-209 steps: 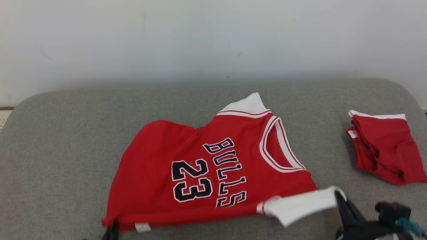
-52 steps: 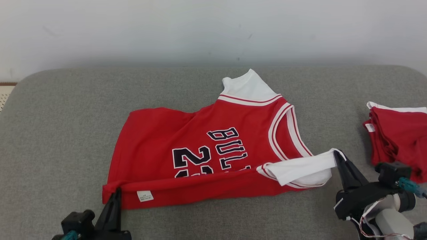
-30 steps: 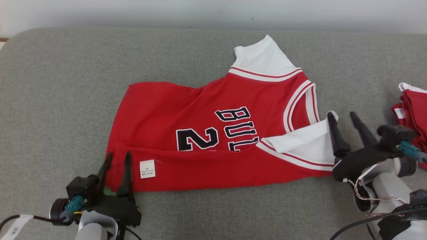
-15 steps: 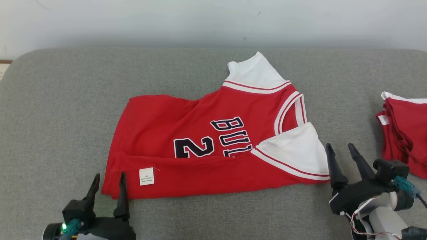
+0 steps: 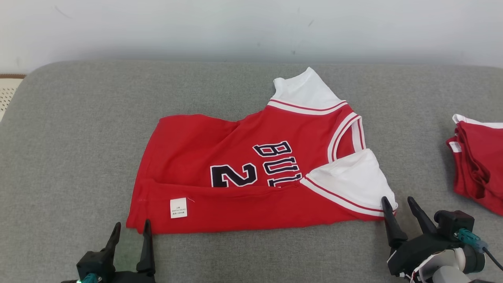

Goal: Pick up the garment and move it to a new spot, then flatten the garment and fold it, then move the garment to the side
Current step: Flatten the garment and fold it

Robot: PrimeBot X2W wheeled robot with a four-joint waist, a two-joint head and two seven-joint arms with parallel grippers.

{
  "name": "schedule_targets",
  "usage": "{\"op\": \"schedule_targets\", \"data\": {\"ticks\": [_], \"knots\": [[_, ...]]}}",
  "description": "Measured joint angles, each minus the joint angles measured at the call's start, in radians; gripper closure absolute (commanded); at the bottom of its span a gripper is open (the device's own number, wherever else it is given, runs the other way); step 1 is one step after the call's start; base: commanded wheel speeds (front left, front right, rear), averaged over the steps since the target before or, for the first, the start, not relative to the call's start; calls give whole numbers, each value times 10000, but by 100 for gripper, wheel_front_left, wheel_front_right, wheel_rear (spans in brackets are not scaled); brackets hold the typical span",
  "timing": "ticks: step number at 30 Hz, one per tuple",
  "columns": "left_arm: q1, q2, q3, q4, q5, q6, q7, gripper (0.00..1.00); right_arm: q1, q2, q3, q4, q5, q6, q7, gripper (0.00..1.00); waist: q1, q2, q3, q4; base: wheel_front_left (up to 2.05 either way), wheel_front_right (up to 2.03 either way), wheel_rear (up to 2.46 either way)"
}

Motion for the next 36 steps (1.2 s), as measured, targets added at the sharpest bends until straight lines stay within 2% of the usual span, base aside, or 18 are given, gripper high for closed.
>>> {"op": "schedule_targets", "data": {"ticks": [9, 10, 11, 12, 13, 14, 27, 36], "knots": [[-35, 0, -272, 33, -81, 36, 0, 0, -192, 263, 159, 786, 525, 0, -6, 0, 0, 0, 234, 243, 0, 0, 0], [-46, 0, -290, 36, -96, 46, 0, 0, -286, 274, 238, 892, 625, 0, -8, 13, 0, -1, 257, 268, 0, 0, 0], [-57, 0, -307, 33, -100, 48, 0, 0, -347, 272, 297, 936, 692, 0, -12, 45, 0, -1, 279, 289, 0, 0, 0], [-62, 2, -330, 31, -104, 63, 0, 0, -395, 274, 370, 1007, 759, -2, -19, 45, 1, 0, 296, 307, 0, 0, 0], [-64, 0, -347, 27, -107, 88, 0, 0, -448, 268, 435, 1062, 844, -4, -21, 70, 0, 0, 310, 320, 0, 0, 0], [-65, 0, -364, 21, -107, 90, 0, 0, -489, 255, 485, 1103, 897, -4, -21, 100, 0, 0, 320, 325, 0, 0, 0], [-69, -2, -297, 132, -431, 58, 0, 0, -313, -27, 596, 997, 1126, 2, -4, 100, 0, 0, 209, 85, 0, 0, 0], [-273, -2, -203, 614, -976, -621, 0, 0, -295, -69, 715, 930, 1122, 2, -2, 100, 0, 0, 193, -110, 0, 0, 0]]}}
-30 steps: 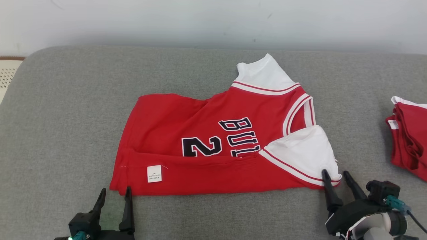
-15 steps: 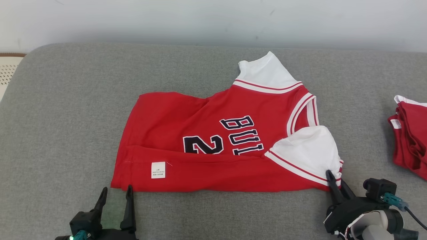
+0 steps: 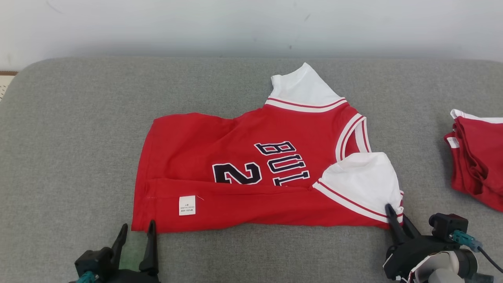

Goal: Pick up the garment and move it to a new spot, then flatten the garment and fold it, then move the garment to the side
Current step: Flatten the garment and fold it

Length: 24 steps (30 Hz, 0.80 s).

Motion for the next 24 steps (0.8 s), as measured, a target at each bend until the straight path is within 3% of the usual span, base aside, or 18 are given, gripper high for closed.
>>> {"op": "schedule_targets", "data": {"ticks": [5, 7, 9, 12, 13, 14, 15, 24], "knots": [[-260, 0, 127, 332, -217, -186, 0, 0, -26, 2, 127, -65, -4, 0, 0, 100, 0, 0, 81, -126, 0, 0, 0], [-380, 6, 161, 458, -326, -322, 0, 10, -59, 4, 194, -84, -8, 0, 0, 100, 0, 0, 125, -193, 0, 0, 0], [-462, 2, 146, 629, -336, -447, 0, 32, -126, 6, 261, -102, -8, 0, 0, 100, 1, 0, 170, -257, 0, 0, 0], [-579, 10, 186, 786, -405, -545, 0, 38, -199, 4, 309, -128, -4, 0, 0, 100, 0, 0, 221, -357, 0, 0, 0], [-613, 10, 165, 859, -441, -616, 0, 57, -200, 8, 332, -132, -2, 0, 0, 100, 0, 0, 238, -383, 0, 0, 0], [-615, -4, 165, 911, -520, -627, 0, 70, -204, 10, 343, -140, 0, 0, 0, 100, 0, 0, 253, -406, 0, 0, 0], [-617, -6, 173, 938, -633, -692, 0, 100, -213, 8, 355, -150, 0, 0, 0, 100, 1, 0, 265, -427, 0, 0, 0], [-629, -2, 401, 1294, -736, -790, 0, 100, -231, 13, 261, -119, 17, 0, 0, 100, 1, 0, 175, -439, 0, 0, 0]]}}
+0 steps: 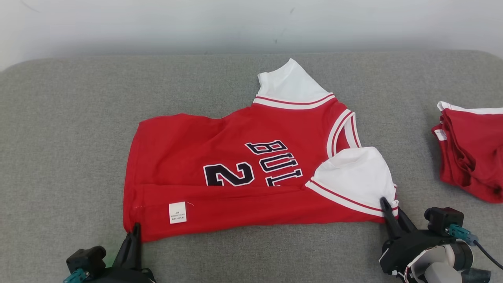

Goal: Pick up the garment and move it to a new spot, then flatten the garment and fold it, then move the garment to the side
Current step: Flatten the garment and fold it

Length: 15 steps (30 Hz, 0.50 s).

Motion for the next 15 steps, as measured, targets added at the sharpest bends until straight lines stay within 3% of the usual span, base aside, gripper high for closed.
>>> {"op": "schedule_targets", "data": {"ticks": [15], "knots": [[758, -42, 454, 483, 374, 245, 0, 100, 755, 84, -23, -69, 25, 0, 2, 100, -1, 0, -931, 69, 0, 0, 0]]}}
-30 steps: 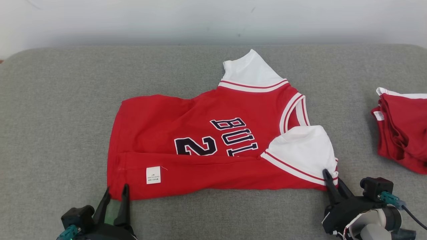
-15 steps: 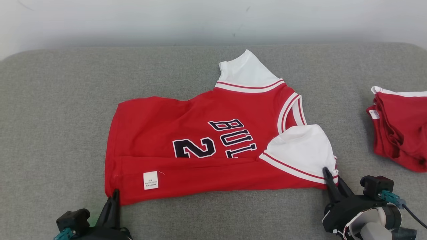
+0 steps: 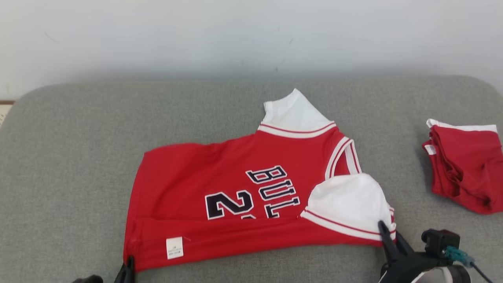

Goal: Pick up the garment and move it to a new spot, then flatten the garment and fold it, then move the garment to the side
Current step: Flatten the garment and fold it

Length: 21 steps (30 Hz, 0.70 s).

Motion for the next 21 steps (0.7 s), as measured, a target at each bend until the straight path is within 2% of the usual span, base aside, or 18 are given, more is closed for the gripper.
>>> {"op": "schedule_targets", "data": {"ticks": [12, 21], "knots": [[584, 4, 610, 291, 823, 198, 0, 100, 1132, 82, 497, -537, 148, 0, 0, 100, -1, -2, -934, 57, 0, 0, 0], [765, -2, 1047, 359, 1285, 416, 2, 100, 1993, 52, 696, -915, 290, 0, 2, 100, -1, -2, -1021, 124, 0, 0, 0]]}}
